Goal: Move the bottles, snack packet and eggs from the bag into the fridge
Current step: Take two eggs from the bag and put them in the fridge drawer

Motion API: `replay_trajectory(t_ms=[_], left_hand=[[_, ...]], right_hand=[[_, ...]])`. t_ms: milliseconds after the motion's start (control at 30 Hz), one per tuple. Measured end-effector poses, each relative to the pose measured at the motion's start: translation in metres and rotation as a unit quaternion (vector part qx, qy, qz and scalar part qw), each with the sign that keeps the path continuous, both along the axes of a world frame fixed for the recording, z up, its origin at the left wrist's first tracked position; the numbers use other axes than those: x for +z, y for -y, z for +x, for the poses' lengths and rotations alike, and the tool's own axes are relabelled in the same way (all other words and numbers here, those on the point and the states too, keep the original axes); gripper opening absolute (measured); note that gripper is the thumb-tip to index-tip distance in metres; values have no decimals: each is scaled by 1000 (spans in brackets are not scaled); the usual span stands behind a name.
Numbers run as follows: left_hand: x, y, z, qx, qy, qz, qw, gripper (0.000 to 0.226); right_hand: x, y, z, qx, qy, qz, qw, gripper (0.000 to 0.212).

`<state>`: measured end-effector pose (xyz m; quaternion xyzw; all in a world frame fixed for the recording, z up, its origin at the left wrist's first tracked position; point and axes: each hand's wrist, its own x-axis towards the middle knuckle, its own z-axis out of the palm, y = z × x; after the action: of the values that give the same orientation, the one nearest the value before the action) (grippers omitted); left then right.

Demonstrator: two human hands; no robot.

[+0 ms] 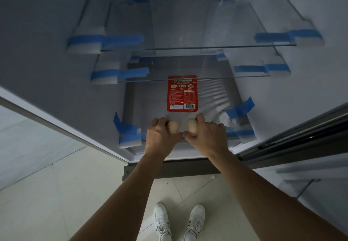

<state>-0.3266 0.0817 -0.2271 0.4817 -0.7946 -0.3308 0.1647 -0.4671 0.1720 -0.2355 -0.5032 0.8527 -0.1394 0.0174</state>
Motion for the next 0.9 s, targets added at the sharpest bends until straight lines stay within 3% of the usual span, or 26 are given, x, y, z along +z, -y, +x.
replay_trajectory(t_ms=[300, 433, 567, 667, 767, 833, 900], left_hand=[[4, 1, 4, -23, 39, 17, 999, 72], [6, 3, 13, -46, 40, 23, 998, 79], [11, 10, 30, -93, 42, 15, 995, 74], [12, 20, 42, -104, 59, -38, 992, 51], [5, 27, 50, -159, 74, -63, 982, 50], [-2, 29, 52, -185, 82, -67, 977, 58], [-8, 31, 53, -198, 83, -77, 974, 63]], right_hand=[[2, -4, -3, 18, 12, 3, 1000, 60], [13, -10, -6, 1, 31, 14, 999, 71], [28, -46, -1, -63, 125, -133, 981, 64], [15, -81, 19, -143, 212, -257, 932, 38], [-15, -93, 36, -273, 343, -242, 866, 35], [-32, -88, 42, -388, 479, -208, 759, 31], [-45, -77, 48, -462, 618, -198, 604, 36]])
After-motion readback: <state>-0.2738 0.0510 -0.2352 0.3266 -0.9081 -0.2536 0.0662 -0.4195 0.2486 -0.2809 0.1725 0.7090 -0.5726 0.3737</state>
